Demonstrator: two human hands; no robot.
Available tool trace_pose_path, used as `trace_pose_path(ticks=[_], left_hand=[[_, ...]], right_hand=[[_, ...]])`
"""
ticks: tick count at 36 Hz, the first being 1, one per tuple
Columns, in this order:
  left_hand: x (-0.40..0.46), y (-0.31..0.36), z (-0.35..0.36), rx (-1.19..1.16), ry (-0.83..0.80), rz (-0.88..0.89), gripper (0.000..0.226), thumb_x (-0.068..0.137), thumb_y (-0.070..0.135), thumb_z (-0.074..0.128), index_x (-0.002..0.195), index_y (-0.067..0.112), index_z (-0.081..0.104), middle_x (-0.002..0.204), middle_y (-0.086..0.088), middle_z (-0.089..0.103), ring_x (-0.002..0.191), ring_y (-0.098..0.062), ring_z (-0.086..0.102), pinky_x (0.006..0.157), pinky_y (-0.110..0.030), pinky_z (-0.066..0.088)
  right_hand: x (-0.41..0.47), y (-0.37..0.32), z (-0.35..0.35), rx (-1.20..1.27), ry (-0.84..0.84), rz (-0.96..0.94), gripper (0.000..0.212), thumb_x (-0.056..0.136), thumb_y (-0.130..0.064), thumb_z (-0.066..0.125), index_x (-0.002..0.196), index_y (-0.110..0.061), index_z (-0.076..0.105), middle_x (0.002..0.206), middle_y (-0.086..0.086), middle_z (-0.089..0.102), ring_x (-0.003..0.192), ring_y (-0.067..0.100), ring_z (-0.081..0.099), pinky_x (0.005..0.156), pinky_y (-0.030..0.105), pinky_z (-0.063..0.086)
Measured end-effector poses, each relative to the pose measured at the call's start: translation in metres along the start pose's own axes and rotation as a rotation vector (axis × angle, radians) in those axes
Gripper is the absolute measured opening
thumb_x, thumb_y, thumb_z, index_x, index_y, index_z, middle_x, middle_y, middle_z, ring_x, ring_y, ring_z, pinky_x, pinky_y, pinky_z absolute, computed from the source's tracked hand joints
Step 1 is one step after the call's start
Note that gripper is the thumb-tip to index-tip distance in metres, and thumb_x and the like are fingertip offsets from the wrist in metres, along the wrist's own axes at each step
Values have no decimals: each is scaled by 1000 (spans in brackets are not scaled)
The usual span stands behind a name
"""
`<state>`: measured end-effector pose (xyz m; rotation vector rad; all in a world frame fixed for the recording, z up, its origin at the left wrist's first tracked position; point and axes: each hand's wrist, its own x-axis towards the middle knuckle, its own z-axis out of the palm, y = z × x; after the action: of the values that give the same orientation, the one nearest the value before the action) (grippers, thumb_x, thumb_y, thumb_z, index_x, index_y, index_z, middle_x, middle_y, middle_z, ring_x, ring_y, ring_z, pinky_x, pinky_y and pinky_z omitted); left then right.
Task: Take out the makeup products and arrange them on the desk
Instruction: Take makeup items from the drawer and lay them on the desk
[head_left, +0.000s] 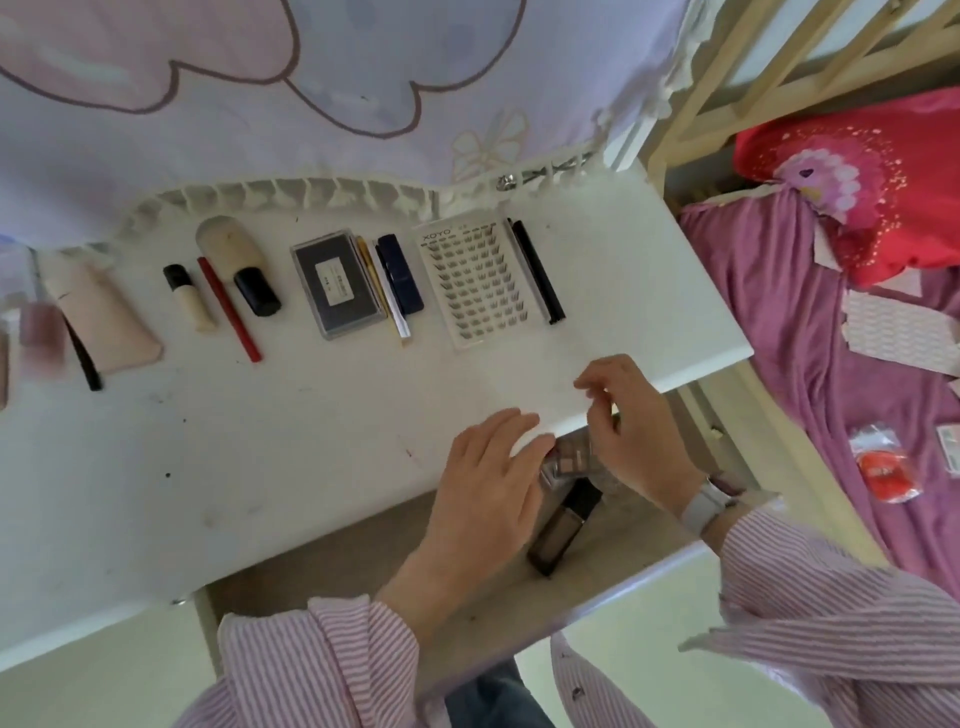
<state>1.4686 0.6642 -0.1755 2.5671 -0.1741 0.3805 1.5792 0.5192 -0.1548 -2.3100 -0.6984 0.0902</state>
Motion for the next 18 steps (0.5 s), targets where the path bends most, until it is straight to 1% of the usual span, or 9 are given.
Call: trace_pose_path(ticks=[3, 5, 7, 8, 10, 12, 13, 15, 18], left_hand=[[-37, 11, 9, -32, -106, 62, 29, 81, 7, 52, 108, 12, 61, 116, -6, 61, 111, -22, 51, 92, -37, 43], [-57, 9, 22, 9, -210, 45, 34, 78, 8, 48, 109, 14, 62, 116, -3, 61, 112, -19, 48, 88, -37, 46], [-65, 0, 38, 114, -331, -7, 44, 74, 12, 50, 117, 18, 58, 122, -2, 59, 116, -20, 46, 81, -38, 51], [-63, -4, 44, 173, -402, -50, 52, 72, 13, 55, 124, 18, 53, 128, -3, 56, 119, -23, 45, 80, -40, 52], [-53, -13, 54, 300, -553, -97, 69, 76, 10, 60, 139, 18, 36, 145, -7, 39, 130, -31, 38, 91, -45, 46], [-42, -25, 63, 357, -644, -111, 65, 84, 8, 47, 145, 16, 26, 153, -8, 24, 134, -32, 32, 98, -46, 40], [-35, -29, 65, 344, -589, -71, 61, 80, 8, 44, 141, 13, 36, 148, -11, 34, 127, -32, 43, 92, -45, 46], [-30, -39, 76, 332, -554, 2, 54, 69, 13, 47, 121, 7, 60, 122, -15, 61, 100, -33, 63, 68, -42, 57], [-35, -54, 93, 381, -532, 25, 34, 83, 28, 54, 108, 9, 68, 105, -11, 68, 88, -31, 66, 60, -38, 56]], right_hand=[[-47, 13, 3, -96, -197, -38, 19, 83, -15, 38, 85, -13, 57, 81, 0, 59, 63, 8, 49, 56, 18, 42], [-71, 28, 10, -178, -402, -23, 25, 83, -16, 38, 91, -13, 62, 86, 2, 62, 73, 14, 56, 60, 22, 47], [-85, 42, 20, -299, -595, -4, 32, 85, -13, 41, 110, -13, 61, 105, 7, 61, 96, 24, 57, 78, 35, 49], [-89, 49, 26, -385, -669, -5, 37, 87, -12, 43, 121, -15, 56, 118, 7, 55, 110, 27, 51, 90, 41, 44], [-89, 52, 36, -521, -798, 44, 46, 90, -13, 44, 135, -21, 42, 136, 5, 40, 130, 26, 32, 107, 47, 28], [-83, 50, 46, -612, -841, 38, 48, 91, -14, 45, 138, -20, 37, 144, 5, 30, 136, 27, 20, 109, 50, 22], [-81, 51, 52, -655, -842, 12, 48, 90, -14, 46, 137, -18, 37, 146, 7, 28, 137, 28, 19, 108, 49, 22], [-78, 48, 60, -747, -848, -42, 47, 89, -14, 49, 135, -13, 41, 145, 11, 30, 135, 29, 22, 104, 45, 26], [-81, 48, 69, -833, -773, -123, 37, 82, -15, 58, 119, -11, 58, 126, 15, 53, 120, 30, 45, 95, 41, 36]])
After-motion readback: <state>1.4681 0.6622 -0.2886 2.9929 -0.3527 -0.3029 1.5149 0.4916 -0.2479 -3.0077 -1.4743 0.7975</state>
